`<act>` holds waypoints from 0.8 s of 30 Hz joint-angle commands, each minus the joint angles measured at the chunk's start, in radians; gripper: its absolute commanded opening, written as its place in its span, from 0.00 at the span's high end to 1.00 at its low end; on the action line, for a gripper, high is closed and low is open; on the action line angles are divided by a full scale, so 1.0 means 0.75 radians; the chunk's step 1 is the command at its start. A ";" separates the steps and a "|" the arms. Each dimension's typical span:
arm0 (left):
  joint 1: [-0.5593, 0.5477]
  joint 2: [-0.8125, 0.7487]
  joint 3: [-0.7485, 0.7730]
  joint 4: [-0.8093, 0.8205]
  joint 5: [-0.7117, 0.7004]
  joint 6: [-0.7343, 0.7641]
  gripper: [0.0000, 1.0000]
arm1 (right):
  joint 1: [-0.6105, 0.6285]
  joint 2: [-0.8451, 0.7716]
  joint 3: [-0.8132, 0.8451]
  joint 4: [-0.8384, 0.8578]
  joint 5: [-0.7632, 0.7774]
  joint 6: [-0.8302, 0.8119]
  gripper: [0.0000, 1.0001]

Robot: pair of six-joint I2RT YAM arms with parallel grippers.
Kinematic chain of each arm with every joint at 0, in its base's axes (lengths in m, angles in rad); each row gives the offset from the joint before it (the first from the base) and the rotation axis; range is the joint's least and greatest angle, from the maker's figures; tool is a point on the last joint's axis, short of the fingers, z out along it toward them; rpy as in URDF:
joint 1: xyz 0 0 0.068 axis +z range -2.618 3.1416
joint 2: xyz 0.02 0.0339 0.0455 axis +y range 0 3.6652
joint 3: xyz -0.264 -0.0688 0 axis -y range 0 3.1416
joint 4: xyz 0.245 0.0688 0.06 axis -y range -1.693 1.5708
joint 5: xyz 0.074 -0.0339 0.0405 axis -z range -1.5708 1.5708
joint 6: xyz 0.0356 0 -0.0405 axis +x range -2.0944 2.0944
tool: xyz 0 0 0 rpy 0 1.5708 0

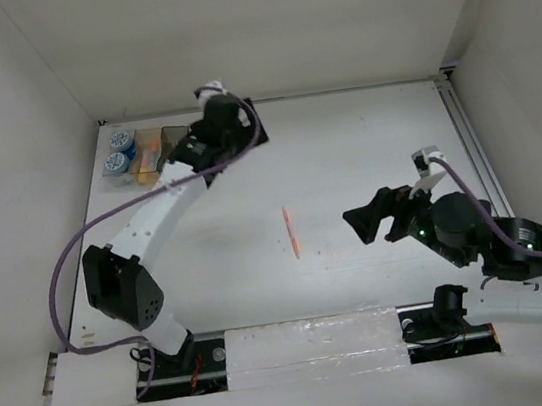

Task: Sort the stationery into containers
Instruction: Pick up the pen from the center of the board.

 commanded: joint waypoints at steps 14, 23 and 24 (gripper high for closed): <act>-0.567 0.419 -0.152 -0.268 -0.331 -0.649 0.10 | -0.008 -0.081 0.051 -0.099 0.078 0.058 0.01; -0.567 0.343 -0.333 -0.151 -0.257 -0.670 0.24 | -0.008 -0.054 0.038 -0.048 0.039 0.033 0.01; -0.567 0.361 -0.333 -0.151 -0.243 -0.670 0.24 | -0.008 -0.054 0.038 -0.034 0.039 0.033 0.01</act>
